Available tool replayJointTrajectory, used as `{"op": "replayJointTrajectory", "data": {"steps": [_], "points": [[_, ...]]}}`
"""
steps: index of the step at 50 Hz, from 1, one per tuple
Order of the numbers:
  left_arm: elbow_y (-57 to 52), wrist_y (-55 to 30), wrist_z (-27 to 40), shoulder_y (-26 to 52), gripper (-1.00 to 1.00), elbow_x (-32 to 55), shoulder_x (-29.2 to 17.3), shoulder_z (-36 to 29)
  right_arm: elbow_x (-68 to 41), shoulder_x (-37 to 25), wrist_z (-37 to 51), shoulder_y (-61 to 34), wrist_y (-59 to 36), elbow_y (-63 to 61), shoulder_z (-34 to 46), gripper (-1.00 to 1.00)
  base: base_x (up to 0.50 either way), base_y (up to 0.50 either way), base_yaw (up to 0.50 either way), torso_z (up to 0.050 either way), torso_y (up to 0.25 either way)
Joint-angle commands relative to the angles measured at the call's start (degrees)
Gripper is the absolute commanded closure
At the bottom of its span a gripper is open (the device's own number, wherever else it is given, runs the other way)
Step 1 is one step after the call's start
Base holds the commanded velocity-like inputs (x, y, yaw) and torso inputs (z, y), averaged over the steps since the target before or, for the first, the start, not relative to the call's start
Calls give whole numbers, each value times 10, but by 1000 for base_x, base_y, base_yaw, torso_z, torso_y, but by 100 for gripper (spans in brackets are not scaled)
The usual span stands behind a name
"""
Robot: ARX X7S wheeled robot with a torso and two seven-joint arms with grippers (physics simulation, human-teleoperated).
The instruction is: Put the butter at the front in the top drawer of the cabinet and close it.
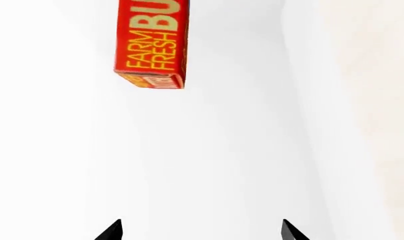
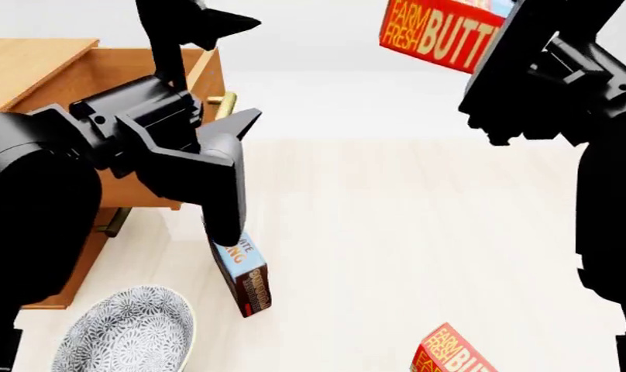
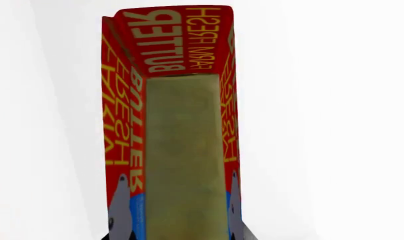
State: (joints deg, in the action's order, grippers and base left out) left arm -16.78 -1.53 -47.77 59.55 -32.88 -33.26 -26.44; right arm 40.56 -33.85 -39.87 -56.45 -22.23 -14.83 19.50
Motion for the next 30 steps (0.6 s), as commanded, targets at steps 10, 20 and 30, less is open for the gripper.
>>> {"op": "replayJointTrajectory", "data": {"steps": [10, 20, 30], "points": [[20, 35, 21, -5, -100, 7, 1, -18, 39, -37, 36, 5, 71, 1, 16, 100, 0, 0, 0, 0, 1], [17, 33, 24, -9, -100, 10, 1, -17, 41, -40, 55, 25, 79, 0, 18, 100, 0, 0, 0, 1, 1], [22, 41, 26, -6, -100, 13, 3, -22, 44, -48, 65, 27, 93, 1, 22, 100, 0, 0, 0, 0, 1]]}}
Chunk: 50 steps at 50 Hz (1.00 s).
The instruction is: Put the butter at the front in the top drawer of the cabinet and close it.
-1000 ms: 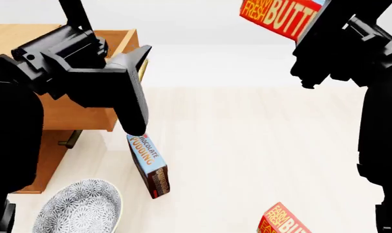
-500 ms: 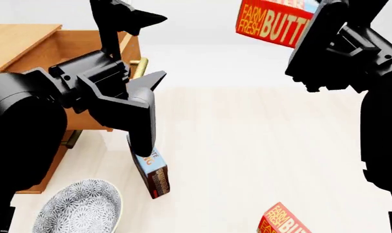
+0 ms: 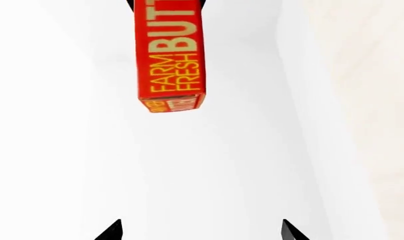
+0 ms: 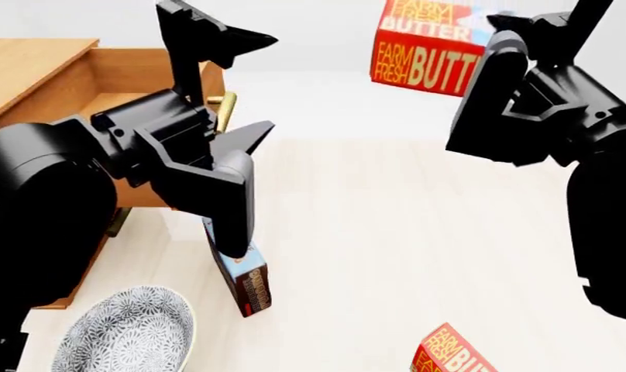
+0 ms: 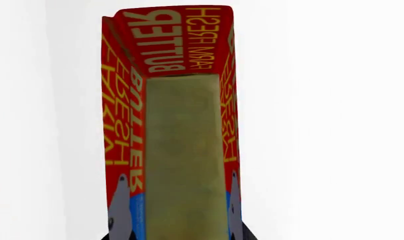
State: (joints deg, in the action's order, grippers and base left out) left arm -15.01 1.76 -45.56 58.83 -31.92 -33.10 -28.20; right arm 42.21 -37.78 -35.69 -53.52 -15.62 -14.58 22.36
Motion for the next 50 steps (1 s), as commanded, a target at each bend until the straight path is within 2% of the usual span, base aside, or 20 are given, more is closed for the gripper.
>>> {"op": "replayJointTrajectory", "data": {"steps": [1, 18, 50], "points": [[6, 9, 5, 2, -100, 3, 1, -5, 27, -10, 24, -2, 28, -1, -6, 100, 0, 0, 0, 0, 10], [28, 42, 32, 3, -100, 4, 6, -17, 6, -7, 8, 8, 25, -5, -5, 100, 0, 0, 0, 1, 1], [53, 53, 52, -2, -100, 9, 25, -35, -13, 3, -18, 22, 15, -27, 3, 100, 0, 0, 0, 1, 1]]}}
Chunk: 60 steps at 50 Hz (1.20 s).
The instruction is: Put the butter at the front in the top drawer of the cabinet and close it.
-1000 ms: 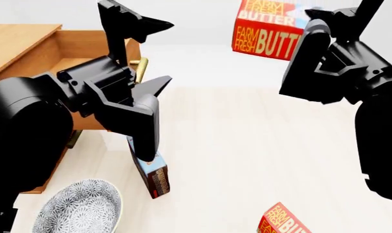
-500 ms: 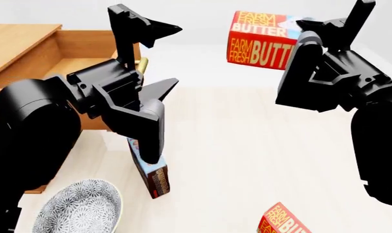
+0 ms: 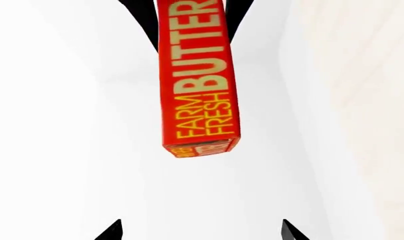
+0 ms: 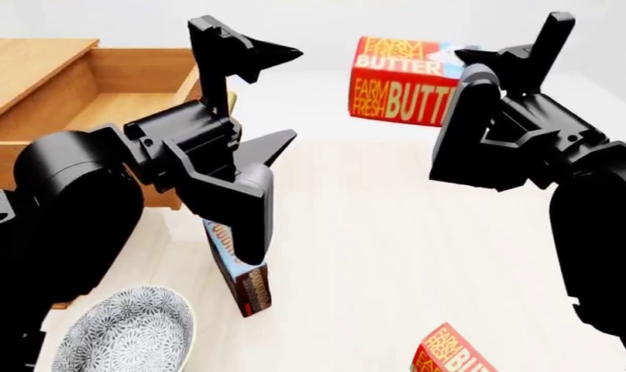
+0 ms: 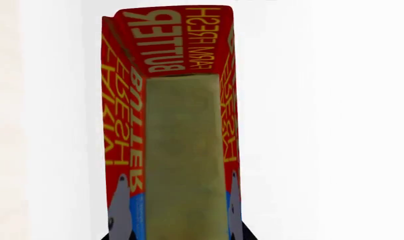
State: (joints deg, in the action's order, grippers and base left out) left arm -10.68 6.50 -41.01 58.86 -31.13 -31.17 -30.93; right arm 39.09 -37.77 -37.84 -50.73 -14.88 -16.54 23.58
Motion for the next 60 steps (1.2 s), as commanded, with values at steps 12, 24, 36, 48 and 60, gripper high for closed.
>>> {"op": "replayJointTrajectory", "data": {"steps": [12, 24, 36, 48, 60], "points": [[26, 14, 18, -2, -100, 3, 15, -16, 14, 2, -7, 3, 5, -24, -6, 100, 0, 0, 0, 0, 1], [35, 16, 24, -1, -100, 4, 18, -18, 7, 1, -12, 11, 2, -37, -7, 100, 0, 0, 0, 1, 2], [47, 24, 34, -4, -100, 6, 26, -26, 3, 4, -18, 13, 0, -45, -4, 100, 0, 0, 0, 0, 1], [60, 32, 43, -3, -100, 9, 31, -33, -3, 4, -28, 16, -2, -56, -2, 100, 0, 0, 0, 1, 2], [75, 40, 52, 2, -100, 10, 36, -36, -10, 3, -39, 16, -3, -67, 1, 100, 0, 0, 0, 0, 1]]}}
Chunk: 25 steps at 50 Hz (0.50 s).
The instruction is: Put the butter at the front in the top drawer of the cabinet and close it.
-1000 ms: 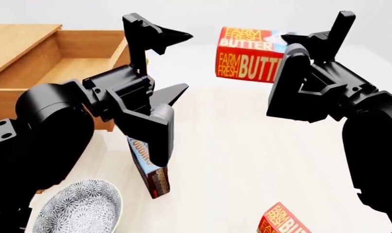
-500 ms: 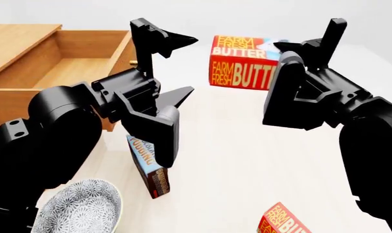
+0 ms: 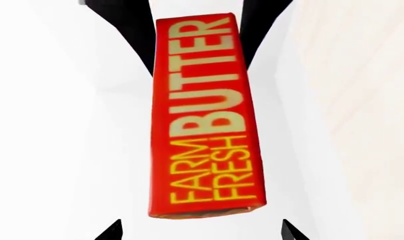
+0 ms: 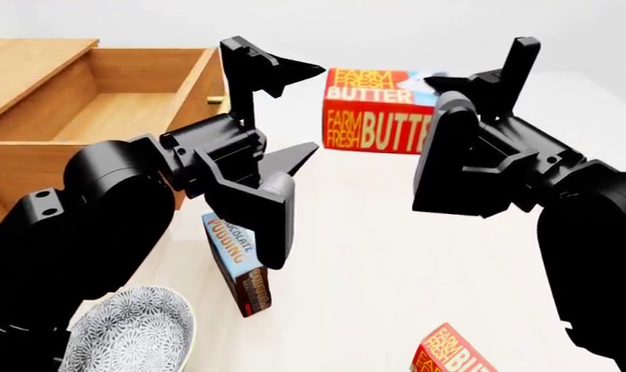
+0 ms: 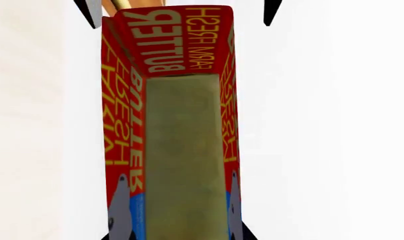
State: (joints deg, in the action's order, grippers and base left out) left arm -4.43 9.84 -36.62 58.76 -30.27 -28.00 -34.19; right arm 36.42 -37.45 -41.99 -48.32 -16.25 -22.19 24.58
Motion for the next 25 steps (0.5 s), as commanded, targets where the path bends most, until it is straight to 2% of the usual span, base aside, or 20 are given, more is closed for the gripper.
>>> {"op": "replayJointTrajectory", "data": {"steps": [1, 25], "points": [[13, 7, 9, 3, -100, 1, 4, -4, 16, 0, 2, -8, 10, -11, -10, 100, 0, 0, 0, 0, 0], [35, 21, 23, 10, -100, 7, 14, -13, 4, 1, -11, -4, 8, -27, -5, 100, 0, 0, 0, 0, 1]]}}
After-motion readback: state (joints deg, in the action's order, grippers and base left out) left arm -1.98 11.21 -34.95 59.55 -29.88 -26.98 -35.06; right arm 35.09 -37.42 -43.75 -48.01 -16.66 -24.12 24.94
